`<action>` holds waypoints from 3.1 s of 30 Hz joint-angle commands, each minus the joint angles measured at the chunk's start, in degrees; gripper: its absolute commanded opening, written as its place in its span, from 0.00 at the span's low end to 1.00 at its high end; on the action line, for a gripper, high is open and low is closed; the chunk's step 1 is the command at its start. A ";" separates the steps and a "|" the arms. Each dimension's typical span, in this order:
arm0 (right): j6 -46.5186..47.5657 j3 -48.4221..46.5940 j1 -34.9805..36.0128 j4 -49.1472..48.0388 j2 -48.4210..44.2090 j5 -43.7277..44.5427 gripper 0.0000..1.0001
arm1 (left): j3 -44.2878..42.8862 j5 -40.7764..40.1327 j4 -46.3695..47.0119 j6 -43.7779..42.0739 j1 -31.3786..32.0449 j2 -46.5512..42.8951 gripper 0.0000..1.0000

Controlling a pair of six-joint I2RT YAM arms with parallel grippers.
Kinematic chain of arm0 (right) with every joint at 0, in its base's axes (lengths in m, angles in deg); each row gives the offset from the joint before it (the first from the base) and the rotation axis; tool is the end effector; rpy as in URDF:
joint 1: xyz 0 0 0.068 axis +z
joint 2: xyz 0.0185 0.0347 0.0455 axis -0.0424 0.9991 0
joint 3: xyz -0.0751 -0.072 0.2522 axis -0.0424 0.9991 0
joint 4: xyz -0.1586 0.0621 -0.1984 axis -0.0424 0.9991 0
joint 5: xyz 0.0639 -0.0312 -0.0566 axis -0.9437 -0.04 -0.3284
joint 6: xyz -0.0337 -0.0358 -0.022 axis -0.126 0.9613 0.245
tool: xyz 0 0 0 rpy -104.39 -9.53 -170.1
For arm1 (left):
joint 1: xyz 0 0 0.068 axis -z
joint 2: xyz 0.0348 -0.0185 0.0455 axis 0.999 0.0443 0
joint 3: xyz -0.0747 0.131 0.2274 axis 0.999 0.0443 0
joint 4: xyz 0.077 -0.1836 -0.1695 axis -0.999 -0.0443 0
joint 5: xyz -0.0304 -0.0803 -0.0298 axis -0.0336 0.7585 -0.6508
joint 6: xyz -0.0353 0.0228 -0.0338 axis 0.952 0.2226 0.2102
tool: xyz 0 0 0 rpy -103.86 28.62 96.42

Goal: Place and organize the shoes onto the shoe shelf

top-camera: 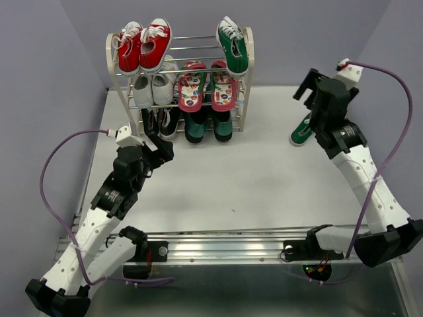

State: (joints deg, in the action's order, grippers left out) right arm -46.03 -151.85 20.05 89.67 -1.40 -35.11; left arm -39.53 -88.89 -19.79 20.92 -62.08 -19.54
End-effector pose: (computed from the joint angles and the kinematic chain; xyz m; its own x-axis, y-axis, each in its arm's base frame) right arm 0.2533 0.0802 0.4580 -0.0289 0.2226 -0.9745 0.3148 0.9273 0.2025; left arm 0.1536 -0.0627 0.3370 -0.2339 -0.4763 -0.8476 0.0669 0.8618 -0.5028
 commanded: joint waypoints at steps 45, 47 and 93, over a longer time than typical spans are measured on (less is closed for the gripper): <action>-7.76 -7.56 -26.01 17.10 36.65 -32.56 0.01 | 4.61 14.42 6.26 -0.37 0.19 -0.99 0.99; -9.08 1.03 -22.24 14.82 29.44 -34.14 0.01 | 5.05 16.87 8.28 0.17 0.19 -0.20 0.99; -22.45 35.19 -2.96 -1.10 -4.16 -17.37 1.00 | -10.48 8.38 5.41 12.11 36.21 38.45 0.99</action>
State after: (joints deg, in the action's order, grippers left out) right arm -71.39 -118.59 18.08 85.60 -4.00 -57.14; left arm -44.87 -76.04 -11.00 30.63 -29.12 14.55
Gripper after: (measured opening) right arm 0.995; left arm 0.986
